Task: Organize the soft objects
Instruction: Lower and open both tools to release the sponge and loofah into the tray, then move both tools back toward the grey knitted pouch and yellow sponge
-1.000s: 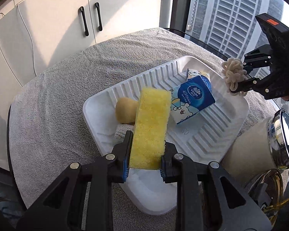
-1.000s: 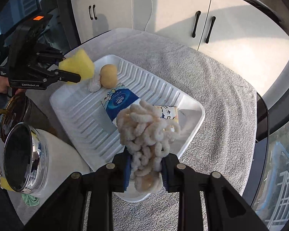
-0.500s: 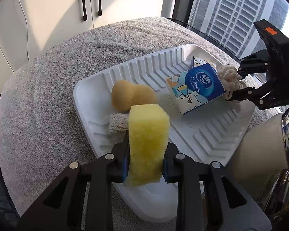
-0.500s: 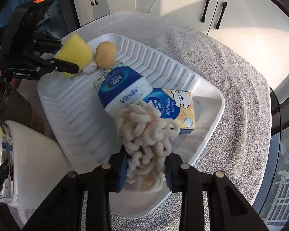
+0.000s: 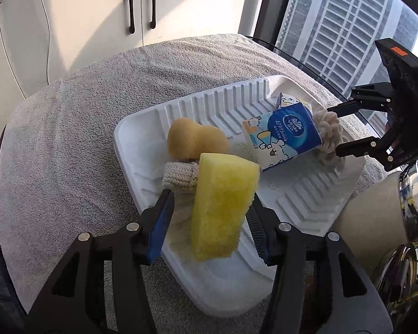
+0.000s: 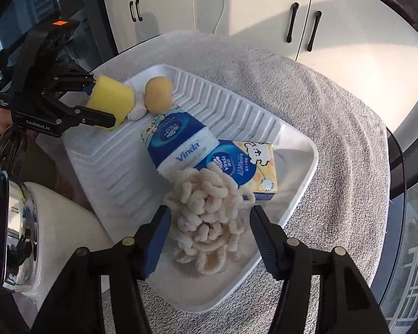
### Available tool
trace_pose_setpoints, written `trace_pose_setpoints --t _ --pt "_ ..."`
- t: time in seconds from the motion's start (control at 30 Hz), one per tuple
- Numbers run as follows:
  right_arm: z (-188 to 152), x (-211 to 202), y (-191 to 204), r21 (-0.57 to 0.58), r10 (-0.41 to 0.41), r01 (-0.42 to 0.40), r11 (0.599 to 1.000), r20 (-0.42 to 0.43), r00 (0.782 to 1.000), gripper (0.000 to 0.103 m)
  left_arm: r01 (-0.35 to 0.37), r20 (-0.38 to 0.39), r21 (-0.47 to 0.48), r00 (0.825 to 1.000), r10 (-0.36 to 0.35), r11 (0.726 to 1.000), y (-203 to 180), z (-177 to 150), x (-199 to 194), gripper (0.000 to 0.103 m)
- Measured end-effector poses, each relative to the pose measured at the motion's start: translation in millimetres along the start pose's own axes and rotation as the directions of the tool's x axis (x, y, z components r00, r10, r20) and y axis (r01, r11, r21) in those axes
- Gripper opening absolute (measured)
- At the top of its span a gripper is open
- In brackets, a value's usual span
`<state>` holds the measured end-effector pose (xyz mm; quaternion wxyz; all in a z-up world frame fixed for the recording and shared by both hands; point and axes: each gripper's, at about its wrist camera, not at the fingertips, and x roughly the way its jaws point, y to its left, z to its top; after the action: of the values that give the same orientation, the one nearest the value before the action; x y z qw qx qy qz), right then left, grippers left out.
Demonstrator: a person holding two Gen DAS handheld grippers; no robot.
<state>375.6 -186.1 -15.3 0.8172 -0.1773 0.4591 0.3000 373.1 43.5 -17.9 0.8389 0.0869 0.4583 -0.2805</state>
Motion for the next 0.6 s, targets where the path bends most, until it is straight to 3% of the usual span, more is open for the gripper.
trace_pose_setpoints --t 0.3,0.37,0.6 --pt "-6 -29 -5 0.040 -0.003 0.000 0.999 0.071 0.997 0.065 -0.017 0.052 -0.036 0.998 0.019 0.999 10 -6 -22 0.051" --pt "-12 -36 -8 0.059 -0.002 -0.003 0.998 0.090 0.996 0.065 -0.021 0.065 -0.044 0.998 0.024 0.999 11 -9 -28 0.059" --pt "-34 -68 -11 0.129 -0.010 -0.012 0.992 0.165 0.986 0.067 -0.019 0.134 -0.086 0.991 0.030 0.996 9 -27 -59 0.061"
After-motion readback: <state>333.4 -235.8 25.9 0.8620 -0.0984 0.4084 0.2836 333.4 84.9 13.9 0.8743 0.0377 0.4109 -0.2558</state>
